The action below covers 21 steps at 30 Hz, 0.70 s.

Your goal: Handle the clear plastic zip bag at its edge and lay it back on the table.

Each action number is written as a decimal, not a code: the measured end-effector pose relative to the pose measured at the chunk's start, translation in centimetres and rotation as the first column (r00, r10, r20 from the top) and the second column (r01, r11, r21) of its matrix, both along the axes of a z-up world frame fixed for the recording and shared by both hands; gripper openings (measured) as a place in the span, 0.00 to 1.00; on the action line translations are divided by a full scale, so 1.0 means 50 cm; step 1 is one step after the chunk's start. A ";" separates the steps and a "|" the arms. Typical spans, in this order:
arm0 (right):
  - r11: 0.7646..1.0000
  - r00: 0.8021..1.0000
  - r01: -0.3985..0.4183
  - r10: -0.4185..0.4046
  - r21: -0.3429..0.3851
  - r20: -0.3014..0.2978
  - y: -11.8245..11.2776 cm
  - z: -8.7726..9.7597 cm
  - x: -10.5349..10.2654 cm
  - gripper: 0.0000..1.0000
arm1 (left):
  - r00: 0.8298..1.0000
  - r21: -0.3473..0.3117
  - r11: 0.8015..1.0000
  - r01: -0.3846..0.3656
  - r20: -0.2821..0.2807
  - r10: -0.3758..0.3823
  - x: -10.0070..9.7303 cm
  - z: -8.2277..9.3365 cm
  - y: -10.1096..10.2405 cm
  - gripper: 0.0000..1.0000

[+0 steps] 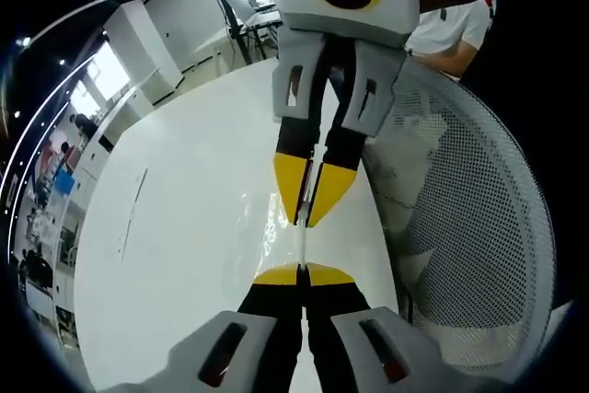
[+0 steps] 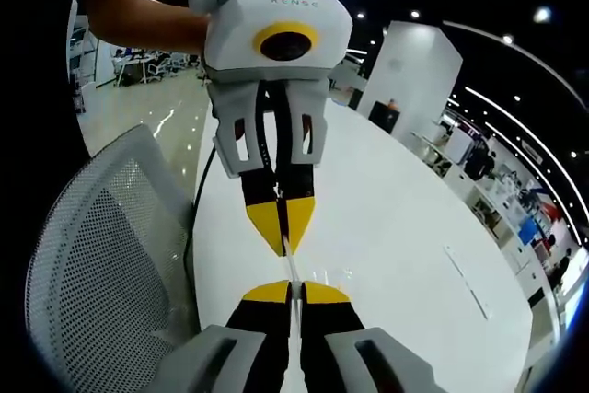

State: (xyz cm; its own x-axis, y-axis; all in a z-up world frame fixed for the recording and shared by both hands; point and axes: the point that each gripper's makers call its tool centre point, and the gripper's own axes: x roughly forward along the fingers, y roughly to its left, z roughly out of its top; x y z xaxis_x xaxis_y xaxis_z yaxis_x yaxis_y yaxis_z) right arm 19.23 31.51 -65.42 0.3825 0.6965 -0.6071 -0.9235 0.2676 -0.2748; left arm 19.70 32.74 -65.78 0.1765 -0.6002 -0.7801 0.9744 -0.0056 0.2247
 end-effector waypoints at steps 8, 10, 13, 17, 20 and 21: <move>1.000 1.000 0.007 -0.007 0.005 -0.004 -0.001 0.001 0.000 0.00 | 1.000 -0.003 1.000 -0.001 0.002 0.001 0.000 0.001 -0.001 0.00; 1.000 1.000 0.009 -0.009 0.006 -0.003 -0.001 0.002 0.000 0.00 | 1.000 -0.005 1.000 0.000 0.006 0.001 0.001 0.001 -0.001 0.00; 1.000 1.000 0.013 -0.013 0.009 -0.003 -0.004 0.002 0.001 0.00 | 1.000 -0.006 1.000 -0.002 0.009 0.002 0.003 0.001 -0.003 0.00; 1.000 1.000 0.015 -0.015 0.012 0.000 -0.006 0.003 0.001 0.00 | 1.000 -0.010 1.000 -0.006 0.013 0.006 0.003 0.002 -0.004 0.00; 1.000 1.000 0.020 -0.020 0.011 -0.001 -0.008 0.002 0.001 0.00 | 1.000 -0.007 1.000 -0.007 0.015 0.007 0.003 0.002 -0.003 0.00; 1.000 1.000 0.021 -0.021 0.012 -0.001 -0.008 0.002 0.001 0.00 | 1.000 -0.008 1.000 -0.007 0.014 0.007 0.003 0.002 -0.003 0.00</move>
State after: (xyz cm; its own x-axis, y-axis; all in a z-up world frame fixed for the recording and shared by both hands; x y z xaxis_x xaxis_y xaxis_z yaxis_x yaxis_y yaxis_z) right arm 19.30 31.10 -65.30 0.3967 0.6956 -0.5991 -0.9179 0.2902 -0.2708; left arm 19.83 32.59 -65.67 0.1919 -0.6047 -0.7730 0.9712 0.0034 0.2384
